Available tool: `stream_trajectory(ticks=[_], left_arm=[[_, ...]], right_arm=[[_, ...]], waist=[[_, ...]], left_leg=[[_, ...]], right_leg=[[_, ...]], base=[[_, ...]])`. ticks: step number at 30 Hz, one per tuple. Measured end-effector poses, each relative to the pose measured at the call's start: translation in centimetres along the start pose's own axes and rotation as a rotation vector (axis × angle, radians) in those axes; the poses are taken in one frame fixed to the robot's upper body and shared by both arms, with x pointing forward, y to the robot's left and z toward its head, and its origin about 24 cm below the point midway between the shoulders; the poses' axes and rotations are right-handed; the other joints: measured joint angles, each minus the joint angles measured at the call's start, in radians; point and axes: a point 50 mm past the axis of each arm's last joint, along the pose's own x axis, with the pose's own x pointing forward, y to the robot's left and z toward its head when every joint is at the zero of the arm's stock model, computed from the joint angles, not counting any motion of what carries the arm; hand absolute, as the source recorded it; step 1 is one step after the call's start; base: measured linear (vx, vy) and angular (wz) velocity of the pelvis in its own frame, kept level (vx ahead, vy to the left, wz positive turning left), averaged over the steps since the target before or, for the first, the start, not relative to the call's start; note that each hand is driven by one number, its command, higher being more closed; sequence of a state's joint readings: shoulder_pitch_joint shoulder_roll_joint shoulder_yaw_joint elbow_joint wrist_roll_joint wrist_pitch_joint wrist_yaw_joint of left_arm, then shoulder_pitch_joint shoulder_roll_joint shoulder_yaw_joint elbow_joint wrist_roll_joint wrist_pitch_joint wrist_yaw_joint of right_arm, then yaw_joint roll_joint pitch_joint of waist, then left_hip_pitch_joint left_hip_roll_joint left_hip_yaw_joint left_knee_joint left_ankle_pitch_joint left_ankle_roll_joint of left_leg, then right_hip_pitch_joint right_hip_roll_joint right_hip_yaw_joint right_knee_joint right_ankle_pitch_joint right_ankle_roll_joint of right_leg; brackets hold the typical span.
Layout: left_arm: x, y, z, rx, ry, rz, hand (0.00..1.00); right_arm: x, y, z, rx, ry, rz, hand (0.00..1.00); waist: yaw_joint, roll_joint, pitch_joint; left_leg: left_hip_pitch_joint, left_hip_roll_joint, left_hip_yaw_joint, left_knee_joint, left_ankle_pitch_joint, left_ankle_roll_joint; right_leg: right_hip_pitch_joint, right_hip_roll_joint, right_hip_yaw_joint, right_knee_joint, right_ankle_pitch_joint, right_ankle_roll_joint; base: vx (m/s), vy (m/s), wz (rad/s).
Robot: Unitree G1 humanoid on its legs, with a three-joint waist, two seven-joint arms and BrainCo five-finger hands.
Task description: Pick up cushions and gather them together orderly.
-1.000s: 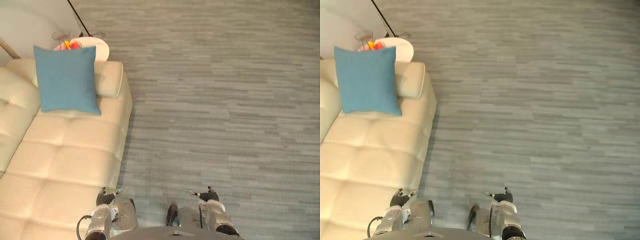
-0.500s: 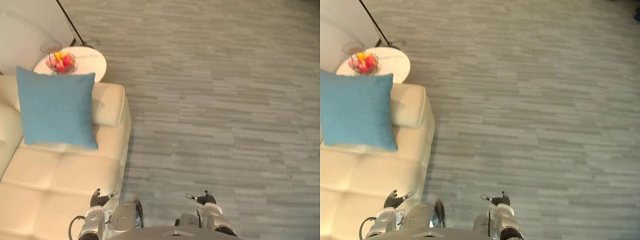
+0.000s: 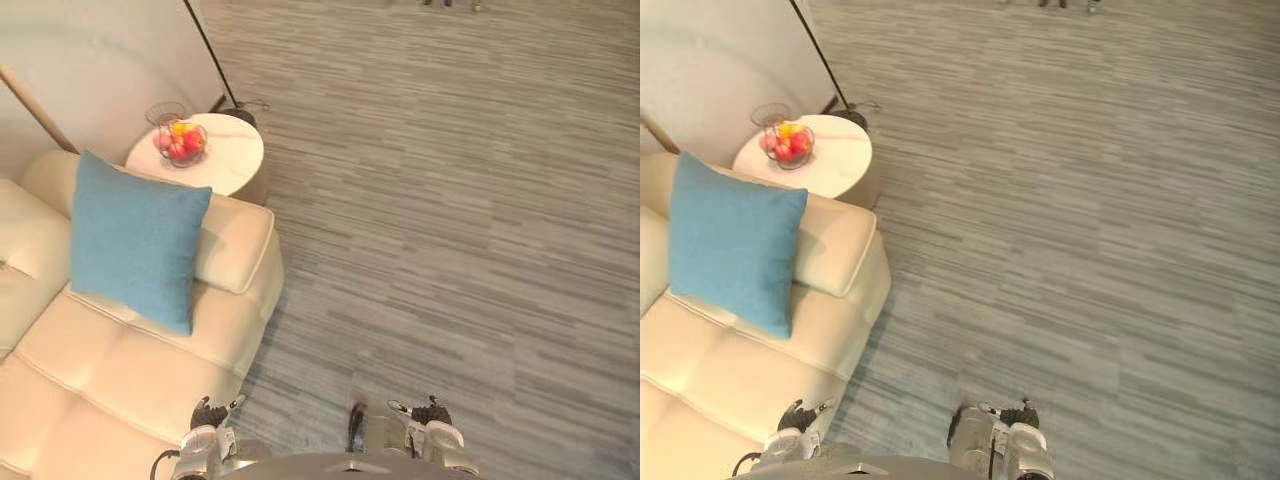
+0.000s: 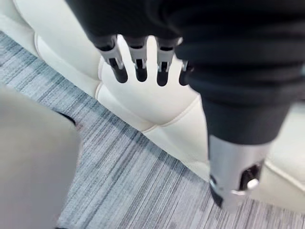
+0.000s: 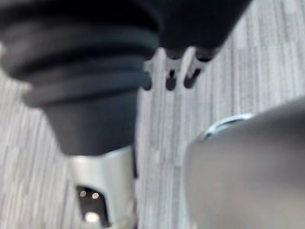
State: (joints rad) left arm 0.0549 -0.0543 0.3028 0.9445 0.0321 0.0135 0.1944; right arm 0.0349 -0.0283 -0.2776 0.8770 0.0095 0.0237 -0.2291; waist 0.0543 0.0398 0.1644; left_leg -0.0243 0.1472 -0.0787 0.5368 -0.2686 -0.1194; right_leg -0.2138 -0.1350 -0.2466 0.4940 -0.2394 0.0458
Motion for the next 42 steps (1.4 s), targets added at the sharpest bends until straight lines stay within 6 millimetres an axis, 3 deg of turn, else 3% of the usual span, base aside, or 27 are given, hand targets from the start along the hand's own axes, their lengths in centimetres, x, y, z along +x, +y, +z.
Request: stream_trajectory(ticks=[1, 3, 4, 7, 8, 10, 13, 16, 17, 20, 21, 22, 25, 27, 29, 31, 32, 33, 34, 35, 37, 40, 42], left_arm=[[-0.1, 0.1, 0.3, -0.038, -0.013, 0.008, 0.0], [0.0, 0.3, 0.7, -0.067, -0.036, 0.015, 0.0], [-0.1, 0.2, 1.0, -0.075, -0.047, 0.01, 0.0], [-0.1, 0.1, 0.8, -0.074, -0.044, 0.005, 0.0], [0.0, 0.2, 0.9, -0.068, -0.047, 0.008, 0.0], [0.1, 0.5, 1.4, -0.067, -0.067, 0.012, 0.0], [0.1, 0.5, 1.1, -0.063, -0.052, 0.012, 0.0], [0.3, 1.5, 0.7, -0.062, -0.03, 0.038, 0.0], [0.3, 1.6, 0.6, -0.068, -0.025, 0.042, 0.0], [0.3, 1.7, 0.0, -0.045, -0.002, 0.039, 0.0], [0.5, 2.3, 0.3, 0.004, -0.009, 0.042, 0.0], [0.6, 3.0, 0.3, 0.028, -0.005, 0.056, 0.0], [0.6, 3.1, 0.3, 0.03, -0.003, 0.059, 0.0], [0.6, 3.1, 0.3, 0.036, -0.006, 0.056, 0.0], [0.6, 3.0, 0.3, 0.036, -0.008, 0.055, 0.0], [0.6, 3.1, 0.4, 0.033, -0.011, 0.057, 0.0], [0.6, 3.3, 0.6, 0.019, -0.02, 0.067, 0.0], [0.6, 3.1, 0.5, 0.008, -0.016, 0.067, 0.0], [0.5, 2.8, 0.3, -0.008, -0.007, 0.064, 0.0], [0.3, 1.8, -0.2, -0.026, 0.009, 0.044, 0.0], [0.0, 0.9, -0.7, -0.043, 0.024, 0.023, 0.0], [0.0, 0.6, -0.5, -0.054, 0.014, 0.016, 0.0], [0.1, 0.2, 0.4, -0.058, -0.009, 0.007, 0.0]], right_arm=[[0.0, -0.1, 0.1, 0.004, -0.006, -0.003, 0.0], [-0.1, 0.2, -0.1, 0.013, 0.004, 0.002, 0.0], [-0.1, 0.2, -0.1, 0.033, 0.006, 0.003, 0.0], [0.0, 0.5, 0.6, 0.057, -0.018, 0.007, 0.0], [-0.2, 1.1, 0.5, 0.067, -0.012, 0.021, 0.0], [-0.3, 1.6, 0.3, 0.074, -0.004, 0.031, 0.0], [-0.3, 2.0, 0.1, 0.071, 0.01, 0.042, 0.0], [-0.4, 2.4, -0.5, 0.053, 0.035, 0.053, 0.0], [-0.5, 2.5, -0.8, 0.04, 0.048, 0.058, 0.0], [-0.4, 1.2, -1.8, -0.005, 0.078, 0.036, 0.0], [-0.4, 0.8, -2.3, -0.012, 0.094, 0.028, 0.0], [-0.6, 1.1, -2.6, -0.018, 0.099, 0.041, 0.0], [-0.6, 0.7, -3.0, -0.023, 0.106, 0.034, 0.0], [-0.6, 0.6, -2.8, -0.02, 0.097, 0.031, 0.0], [-0.6, 0.6, -2.7, -0.009, 0.096, 0.029, 0.0], [-0.6, 0.6, -2.8, -0.001, 0.101, 0.026, 0.0], [-0.7, 0.9, -2.9, 0.006, 0.104, 0.032, 0.0], [-0.7, 0.8, -2.7, 0.009, 0.094, 0.03, 0.0], [-0.6, 0.5, -2.4, 0.024, 0.078, 0.018, 0.0], [-0.5, -0.2, -2.1, 0.034, 0.066, -0.002, 0.0], [-0.4, -0.7, -1.7, 0.041, 0.051, -0.016, 0.0], [-0.5, -0.6, -2.0, 0.045, 0.054, -0.014, 0.0], [-0.6, -0.5, -1.9, 0.04, 0.048, -0.008, 0.0]], waist=[[0.01, 0.01, 0.004], [0.029, 0.007, 0.007], [0.037, 0.006, 0.006], [0.046, 0.022, -0.008], [0.043, -0.013, -0.019], [0.062, -0.037, -0.016], [0.082, -0.039, -0.015], [0.078, -0.053, -0.022], [0.077, -0.058, -0.02], [0.05, -0.049, -0.028], [0.026, -0.066, -0.021], [0.024, -0.087, -0.026], [0.022, -0.085, -0.026], [0.013, -0.079, -0.025], [0.008, -0.078, -0.024], [0.008, -0.084, -0.022], [0.01, -0.104, -0.015], [0.01, -0.107, -0.016], [0.01, -0.088, -0.008], [0.01, -0.05, -0.011], [0.005, -0.022, -0.014], [-0.004, -0.019, -0.016], [-0.005, -0.026, -0.015]], left_leg=[[-0.122, 0.049, 0.053, 0.233, 0.019, -0.024], [-0.194, 0.09, 0.162, 0.325, 0.004, 0.005], [-0.223, 0.093, 0.24, 0.288, -0.001, 0.034], [-0.236, 0.084, 0.426, 0.008, 0.067, 0.107], [-0.223, 0.034, 0.446, -0.092, 0.098, 0.121], [-0.214, -0.005, 0.464, -0.163, 0.137, 0.141], [-0.148, -0.045, 0.461, -0.211, 0.143, 0.15], [-0.106, -0.072, 0.442, -0.243, 0.142, 0.149], [-0.107, -0.08, 0.429, -0.252, 0.136, 0.15], [-0.029, -0.114, 0.336, -0.315, 0.132, 0.161], [-0.012, -0.131, 0.269, -0.311, 0.12, 0.175], [0.006, -0.135, 0.219, -0.315, 0.113, 0.18], [0.047, -0.128, 0.124, -0.341, 0.113, 0.176], [0.049, -0.116, 0.05, -0.349, 0.107, 0.166], [0.045, -0.091, -0.018, -0.348, 0.088, 0.136], [0.047, -0.088, -0.058, -0.336, 0.069, 0.106], [0.043, -0.103, -0.071, -0.296, 0.037, 0.076], [0.043, -0.099, -0.08, -0.279, 0.024, 0.068], [0.047, -0.08, -0.09, -0.276, 0.013, 0.047], [0.053, -0.053, -0.091, -0.282, 0.006, 0.032], [0.065, -0.032, -0.082, -0.297, 0.008, 0.028], [0.059, -0.008, -0.082, -0.233, 0.014, 0.01], [-0.047, 0.012, -0.026, -0.039, 0.003, -0.02]], right_leg=[[0.066, 0.003, -0.068, -0.039, -0.008, -0.014], [0.14, 0.005, -0.118, -0.086, -0.01, -0.017], [0.188, 0.004, -0.154, -0.13, -0.005, -0.008], [0.224, 0.01, -0.207, -0.162, 0.003, 0.018], [0.223, -0.008, -0.219, -0.204, 0.026, 0.036], [0.247, -0.014, -0.237, -0.285, 0.069, 0.039], [0.323, -0.016, -0.227, -0.35, 0.102, 0.041], [0.367, -0.025, -0.233, -0.346, 0.114, 0.049], [0.365, -0.033, -0.235, -0.32, 0.113, 0.052], [0.264, -0.126, -0.227, 0.084, 0.115, 0.062], [0.211, -0.16, -0.191, 0.253, 0.065, 0.053], [0.175, -0.148, -0.164, 0.3, 0.018, 0.042], [0.102, -0.11, -0.156, 0.242, -0.025, 0.029], [0.059, -0.064, -0.121, 0.079, -0.022, 0.021], [0.034, -0.005, -0.011, -0.159, 0.058, 0.035], [0.039, 0.013, 0.07, -0.282, 0.113, 0.041], [0.046, 0.001, 0.115, -0.318, 0.165, 0.052], [0.044, 0.004, 0.111, -0.294, 0.196, 0.052], [0.033, 0.012, 0.094, -0.245, 0.2, 0.046], [0.028, 0.026, 0.067, -0.205, 0.18, 0.025], [0.031, 0.035, 0.043, -0.17, 0.136, 0.018], [0.084, 0.021, -0.044, -0.108, 0.064, 0.003], [0.114, 0.016, -0.095, -0.102, 0.049, -0.01]], base=[[0.23, -0.125, 0.97], [0.23, -0.062, 0.79], [0.27, -0.023, 0.8], [0.23, 0.058, 0.66], [0.25, 0.075, 0.88], [0.22, 0.07, 0.69], [0.18, 0.035, 0.23], [0.11, -0.023, 0.24], [0.03, 0.03, 0.61], [0.07, 0.039, 1.06], [0.15, -0.017, 1.42], [0.15, -0.032, 1.47], [0.13, -0.034, 1.06], [0.08, -0.096, 1.04], [0.17, -0.244, 1.1], [0.25, -0.357, 0.93], [0.26, -0.377, 0.77], [0.26, -0.374, 0.62], [0.27, -0.303, 0.47], [0.28, -0.266, 0.39], [0.26, -0.187, 0.36], [0.32, -0.162, 0.83], [0.23, -0.052, 0.84]])
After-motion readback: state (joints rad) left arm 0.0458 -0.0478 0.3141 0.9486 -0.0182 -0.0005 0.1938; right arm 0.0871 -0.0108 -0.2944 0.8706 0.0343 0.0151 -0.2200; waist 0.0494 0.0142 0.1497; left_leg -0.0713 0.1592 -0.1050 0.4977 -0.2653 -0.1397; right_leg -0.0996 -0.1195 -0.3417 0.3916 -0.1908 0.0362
